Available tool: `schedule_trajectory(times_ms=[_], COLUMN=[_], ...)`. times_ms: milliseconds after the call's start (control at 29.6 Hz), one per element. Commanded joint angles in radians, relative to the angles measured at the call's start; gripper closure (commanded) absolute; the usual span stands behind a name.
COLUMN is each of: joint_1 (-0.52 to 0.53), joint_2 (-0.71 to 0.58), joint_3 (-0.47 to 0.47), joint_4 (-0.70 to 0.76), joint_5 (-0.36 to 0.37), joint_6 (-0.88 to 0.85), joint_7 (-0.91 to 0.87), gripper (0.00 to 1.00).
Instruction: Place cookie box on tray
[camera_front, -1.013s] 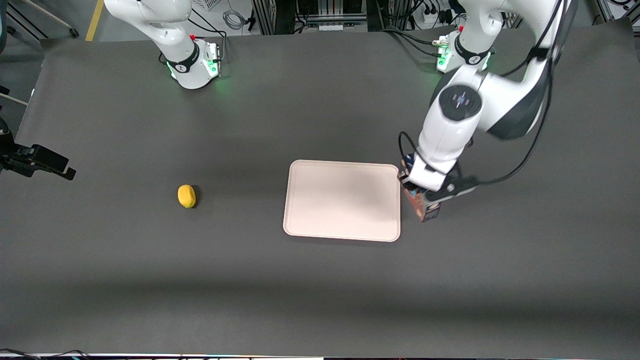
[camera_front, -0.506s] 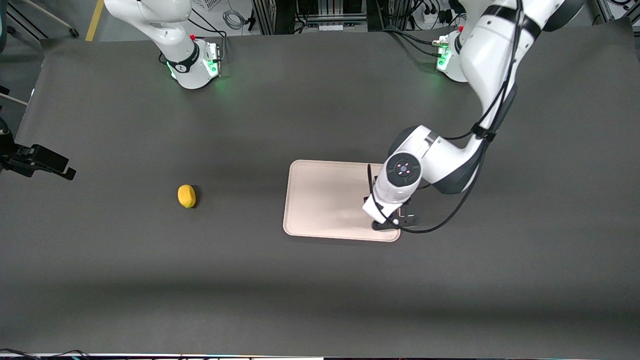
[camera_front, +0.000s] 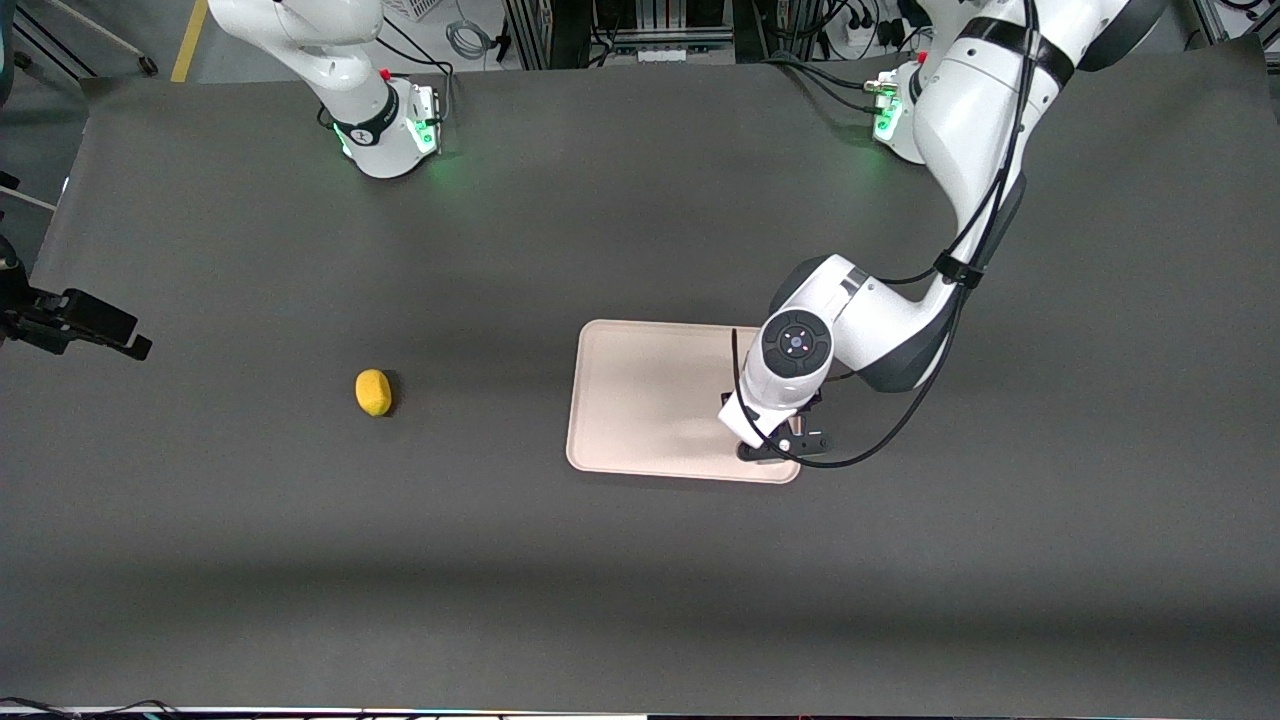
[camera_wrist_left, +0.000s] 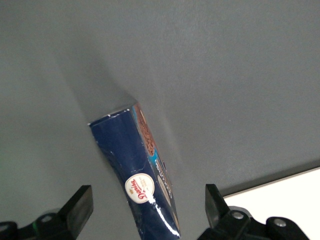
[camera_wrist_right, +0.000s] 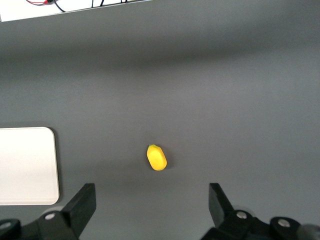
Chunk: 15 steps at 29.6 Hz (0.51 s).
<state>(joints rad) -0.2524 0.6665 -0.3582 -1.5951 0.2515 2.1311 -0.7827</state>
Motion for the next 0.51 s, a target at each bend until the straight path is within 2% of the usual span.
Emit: schedule_trajectory(times_ms=[0,338,473], joint_1=[-0.002,0.019,0.036], joint_2=[-0.001,-0.087,-0.152], joint_3=[0.004,0.012,0.015], joint_4=[0.026,0.033,0.033], joint_5=[0.011,-0.009,-0.050], joint_6=[-0.028,-0.184,-0.278], joint_7=[0.016,0.017,0.039], gripper=[0.00,0.00,0.00])
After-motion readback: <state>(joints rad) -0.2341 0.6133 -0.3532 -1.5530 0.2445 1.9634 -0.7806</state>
